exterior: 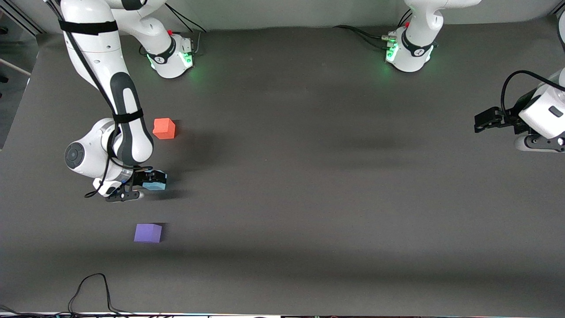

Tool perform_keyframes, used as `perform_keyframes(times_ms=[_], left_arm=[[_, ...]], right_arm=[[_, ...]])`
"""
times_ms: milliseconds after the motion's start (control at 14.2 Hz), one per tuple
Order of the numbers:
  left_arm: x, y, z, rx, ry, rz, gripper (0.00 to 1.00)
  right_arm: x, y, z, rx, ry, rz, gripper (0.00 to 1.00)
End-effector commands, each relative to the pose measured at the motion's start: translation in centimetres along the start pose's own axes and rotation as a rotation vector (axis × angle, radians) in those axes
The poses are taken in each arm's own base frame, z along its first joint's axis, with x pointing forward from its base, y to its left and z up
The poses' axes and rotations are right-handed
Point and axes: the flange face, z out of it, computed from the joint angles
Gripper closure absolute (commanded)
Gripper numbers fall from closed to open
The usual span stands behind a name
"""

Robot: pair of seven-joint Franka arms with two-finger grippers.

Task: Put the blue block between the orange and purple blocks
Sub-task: 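Open the right gripper to release the blue cube and lift away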

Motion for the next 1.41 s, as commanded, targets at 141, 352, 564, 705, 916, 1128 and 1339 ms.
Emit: perform_keyframes(times_ms=[141, 352, 564, 705, 916, 1128, 1339], left_arm=[[-0.1, 0.1, -0.2, -0.004, 0.011, -0.015, 0.0], [-0.1, 0.1, -0.2, -0.004, 0.011, -0.013, 0.0], [-0.1, 0.0, -0.2, -0.005, 0.012, -0.016, 0.0], [-0.1, 0.0, -0.2, -0.005, 0.012, -0.016, 0.0], [-0.1, 0.1, -0.2, -0.004, 0.012, -0.015, 0.0], [-0.1, 0.0, -0.2, -0.005, 0.012, -0.016, 0.0], [-0.1, 0.0, -0.2, -0.005, 0.012, -0.016, 0.0]], right_arm=[[2.1, -2.3, -5.8, -0.035, 0.072, -0.097, 0.0], [3.7, -4.3, -12.7, -0.054, 0.047, -0.12, 0.0], [4.1, -5.4, -20.9, -0.035, 0.013, -0.149, 0.0], [4.1, -6.2, -27.7, -0.059, -0.023, -0.133, 0.0], [3.7, -7.3, -35.0, -0.063, -0.01, -0.115, 0.0], [1.9, -6.5, -39.5, -0.036, -0.016, -0.092, 0.0], [-0.3, -8.0, -41.8, -0.049, -0.019, -0.063, 0.0]])
